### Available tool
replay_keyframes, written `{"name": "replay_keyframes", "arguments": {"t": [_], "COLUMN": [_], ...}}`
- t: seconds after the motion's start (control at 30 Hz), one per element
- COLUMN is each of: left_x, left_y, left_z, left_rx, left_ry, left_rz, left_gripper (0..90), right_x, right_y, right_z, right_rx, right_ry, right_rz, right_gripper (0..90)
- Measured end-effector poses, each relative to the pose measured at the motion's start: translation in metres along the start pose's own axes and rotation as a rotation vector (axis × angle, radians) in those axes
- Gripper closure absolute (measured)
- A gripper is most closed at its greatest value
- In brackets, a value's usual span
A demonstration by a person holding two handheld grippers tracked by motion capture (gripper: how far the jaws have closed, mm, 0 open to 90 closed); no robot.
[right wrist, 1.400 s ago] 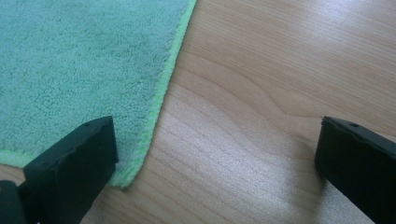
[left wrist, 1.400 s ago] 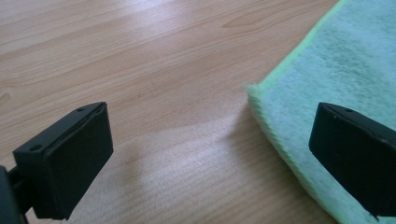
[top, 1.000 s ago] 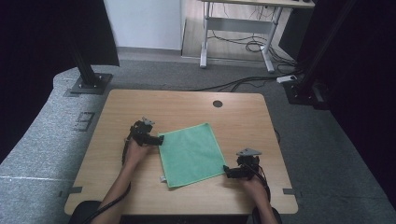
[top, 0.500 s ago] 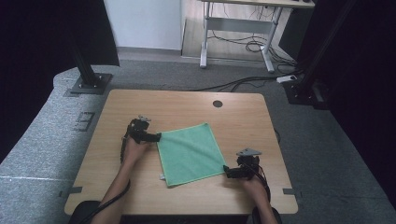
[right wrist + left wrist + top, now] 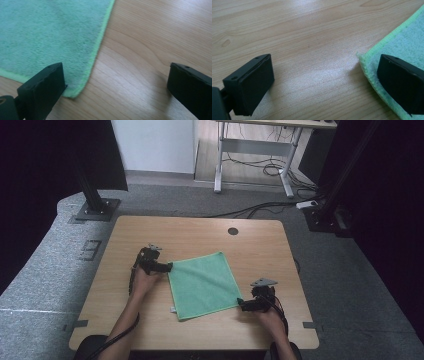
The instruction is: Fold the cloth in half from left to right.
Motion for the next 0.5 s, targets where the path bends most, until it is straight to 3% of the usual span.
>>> {"name": "replay_keyframes", "arguments": {"t": [0.33,0.5], "left_x": [0.0,0.0], "left_y": [0.0,0.0], "left_z": [0.0,0.0], "left_rx": [0.0,0.0], "left_ry": [-0.001,-0.001], "left_rz": [-0.001,-0.001], "left_gripper": [1.7,1.7], "right_x": [-0.006,-0.005], "right_y": [-0.018,-0.028], "right_z": [0.016,0.032], "right_rx": [-0.038,-0.073], "right_ry": [-0.049,-0.099], "right_rz": [-0.038,-0.046], "right_gripper": [2.7,3.2]}}
Point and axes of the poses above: each handheld gripper's, and its own axes: x roughly forward along the jaws, y roughly out of its underside, z roughly to its left, the point moved 6 cm from there along x, roughly forward along the jaws, and after that the axes turned 7 degrees about -x, right-handed, at the moved point
